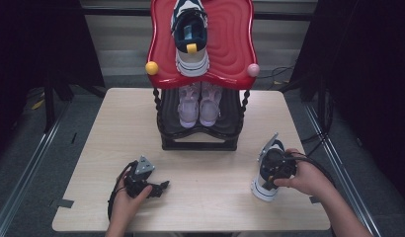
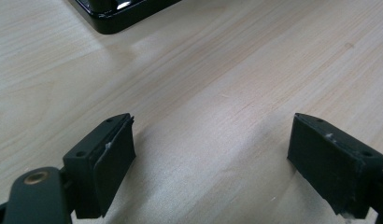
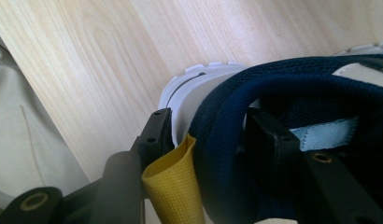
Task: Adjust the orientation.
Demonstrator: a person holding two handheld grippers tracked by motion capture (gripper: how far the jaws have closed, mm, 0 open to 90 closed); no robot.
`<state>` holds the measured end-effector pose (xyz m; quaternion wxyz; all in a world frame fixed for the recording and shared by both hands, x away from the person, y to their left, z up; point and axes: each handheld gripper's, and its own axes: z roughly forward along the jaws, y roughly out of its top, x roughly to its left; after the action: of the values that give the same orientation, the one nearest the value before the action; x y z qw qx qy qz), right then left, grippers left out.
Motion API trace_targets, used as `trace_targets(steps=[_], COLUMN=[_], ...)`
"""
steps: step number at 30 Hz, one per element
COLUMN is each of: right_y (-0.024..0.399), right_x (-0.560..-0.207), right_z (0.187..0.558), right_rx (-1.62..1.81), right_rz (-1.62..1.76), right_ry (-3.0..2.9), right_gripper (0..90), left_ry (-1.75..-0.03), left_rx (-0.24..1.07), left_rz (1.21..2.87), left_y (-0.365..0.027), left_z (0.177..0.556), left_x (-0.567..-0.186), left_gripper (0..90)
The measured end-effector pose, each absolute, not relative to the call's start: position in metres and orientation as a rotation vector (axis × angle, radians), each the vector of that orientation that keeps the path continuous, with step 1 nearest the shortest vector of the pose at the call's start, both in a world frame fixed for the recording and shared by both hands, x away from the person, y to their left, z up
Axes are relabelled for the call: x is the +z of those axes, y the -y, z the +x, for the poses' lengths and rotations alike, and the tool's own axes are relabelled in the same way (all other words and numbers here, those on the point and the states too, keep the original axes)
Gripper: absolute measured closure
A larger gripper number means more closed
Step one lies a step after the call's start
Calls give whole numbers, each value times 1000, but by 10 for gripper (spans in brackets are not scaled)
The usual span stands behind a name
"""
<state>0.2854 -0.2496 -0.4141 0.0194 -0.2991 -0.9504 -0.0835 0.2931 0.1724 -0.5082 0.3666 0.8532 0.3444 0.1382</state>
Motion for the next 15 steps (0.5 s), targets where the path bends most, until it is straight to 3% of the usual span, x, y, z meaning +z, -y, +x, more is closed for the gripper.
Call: trace_targets(steps=[3, 9, 15], right_y=[248, 246, 244], right_x=[-417, -426, -424], right_z=[288, 291, 290], right_rx=[-279, -281, -238], right_rz=[-985, -1005, -956], right_ry=[2884, 2832, 2844], right_gripper=[527, 662, 715], left_ry=[-885, -886, -887], left_rx=[358, 358, 358], left_rz=[2194, 2194, 2192], left_y=[-172, -172, -172], left_z=[293, 293, 293], left_x=[-508, -508, -508], left_gripper=[141, 141, 141])
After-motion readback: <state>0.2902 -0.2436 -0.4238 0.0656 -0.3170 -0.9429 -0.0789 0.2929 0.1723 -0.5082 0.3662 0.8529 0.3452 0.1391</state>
